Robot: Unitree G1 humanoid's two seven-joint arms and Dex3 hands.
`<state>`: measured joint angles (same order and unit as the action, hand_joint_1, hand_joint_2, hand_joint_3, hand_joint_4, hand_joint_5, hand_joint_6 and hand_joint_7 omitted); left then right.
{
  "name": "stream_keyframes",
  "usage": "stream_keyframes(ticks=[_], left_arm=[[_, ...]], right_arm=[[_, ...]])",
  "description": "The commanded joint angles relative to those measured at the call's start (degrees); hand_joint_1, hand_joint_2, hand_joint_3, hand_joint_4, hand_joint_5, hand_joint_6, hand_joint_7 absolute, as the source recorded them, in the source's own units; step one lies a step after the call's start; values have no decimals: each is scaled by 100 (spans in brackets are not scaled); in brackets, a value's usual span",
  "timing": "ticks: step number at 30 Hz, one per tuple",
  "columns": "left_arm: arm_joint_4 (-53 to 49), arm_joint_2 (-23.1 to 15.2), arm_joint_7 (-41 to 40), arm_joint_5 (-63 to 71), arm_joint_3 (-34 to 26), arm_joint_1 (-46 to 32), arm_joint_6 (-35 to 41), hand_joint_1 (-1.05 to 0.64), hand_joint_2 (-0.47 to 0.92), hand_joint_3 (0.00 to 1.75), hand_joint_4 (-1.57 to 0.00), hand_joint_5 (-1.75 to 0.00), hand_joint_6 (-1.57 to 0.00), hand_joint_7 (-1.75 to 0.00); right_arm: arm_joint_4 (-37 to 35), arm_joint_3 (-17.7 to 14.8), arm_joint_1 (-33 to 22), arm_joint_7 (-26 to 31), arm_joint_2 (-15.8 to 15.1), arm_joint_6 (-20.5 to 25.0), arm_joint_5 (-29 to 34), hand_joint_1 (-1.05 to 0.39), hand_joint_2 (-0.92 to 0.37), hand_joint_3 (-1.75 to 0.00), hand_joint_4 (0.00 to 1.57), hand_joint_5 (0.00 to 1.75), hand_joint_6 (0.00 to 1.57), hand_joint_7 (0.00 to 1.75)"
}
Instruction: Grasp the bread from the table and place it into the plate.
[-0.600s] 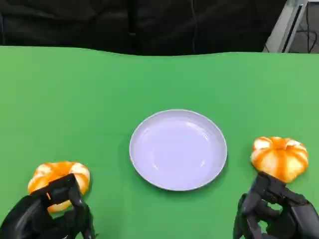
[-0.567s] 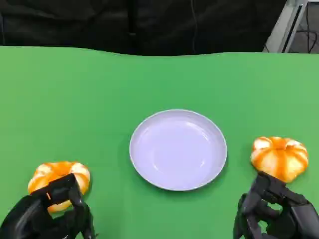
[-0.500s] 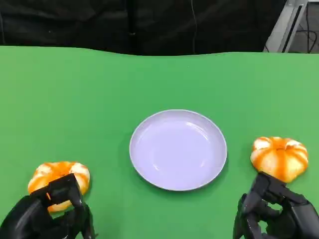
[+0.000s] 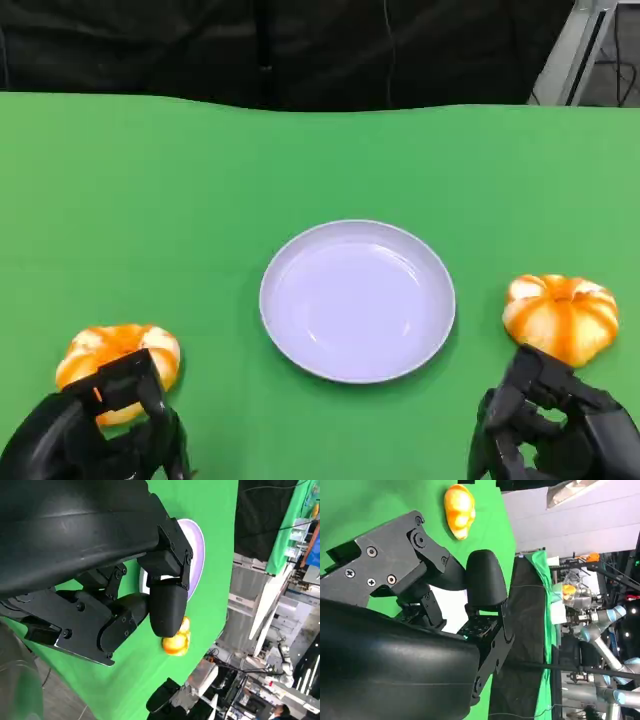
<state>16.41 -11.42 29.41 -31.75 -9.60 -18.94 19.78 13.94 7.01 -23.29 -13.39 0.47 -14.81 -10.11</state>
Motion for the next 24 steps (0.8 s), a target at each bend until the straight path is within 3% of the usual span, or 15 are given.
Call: stream_keyframes(ticks=[1, 4, 6, 8, 9, 10, 12, 17, 24], left_arm=[[-20, -70, -11, 48, -22, 1, -66, -11, 66, 107, -82, -175, -68, -172], [-25, -12, -75, 122, -41, -16, -197, -11, 64, 106, -76, -175, -68, -156], [-59, 120, -186, 401, -29, -61, -663, -15, 60, 96, -66, -156, -73, -116], [-132, 252, -251, 695, 5, -100, -1194, -22, 78, 49, -65, -118, -87, -56], [-403, 369, -524, 1413, 51, -89, -2282, -23, 81, 41, -65, -114, -90, -46], [-677, 442, -856, 2122, 79, -62, -3265, -30, 87, 26, -56, -73, -84, -23], [-1107, 465, -1481, 3269, 86, -12, -4647, -43, 91, 22, -51, -33, -77, -5], [-1575, 273, -2615, 4819, -78, 9, -5871, -59, 92, 30, -35, -9, -58, 0], [-1532, 25, -3619, 6116, -66, -35, -5910, -70, 92, 31, -26, -2, -50, 0]], right_arm=[[9, -46, -1, 17, -42, 2, -27, -13, -57, -121, 85, 175, 68, 170], [2, -36, -2, 6, -35, -15, -38, -12, -57, -121, 85, 175, 68, 169], [5, -28, -14, 3, -34, -25, -36, -12, -57, -121, 85, 175, 67, 169], [6, -26, -22, 4, -38, -30, -30, -13, -57, -121, 85, 175, 68, 169], [-6, -29, -7, 5, -37, -33, -30, -13, -57, -120, 85, 175, 68, 169], [-6, -31, 5, 15, -35, -18, -24, -13, -58, -120, 85, 175, 68, 169], [-4, -31, 22, 30, -35, 2, -15, -13, -58, -120, 85, 175, 68, 169], [-24, -43, 22, -12, -45, -34, -73, -12, -58, -120, 85, 175, 68, 169], [-42, -44, 49, -10, -39, -12, -71, -12, -58, -121, 85, 175, 68, 168]])
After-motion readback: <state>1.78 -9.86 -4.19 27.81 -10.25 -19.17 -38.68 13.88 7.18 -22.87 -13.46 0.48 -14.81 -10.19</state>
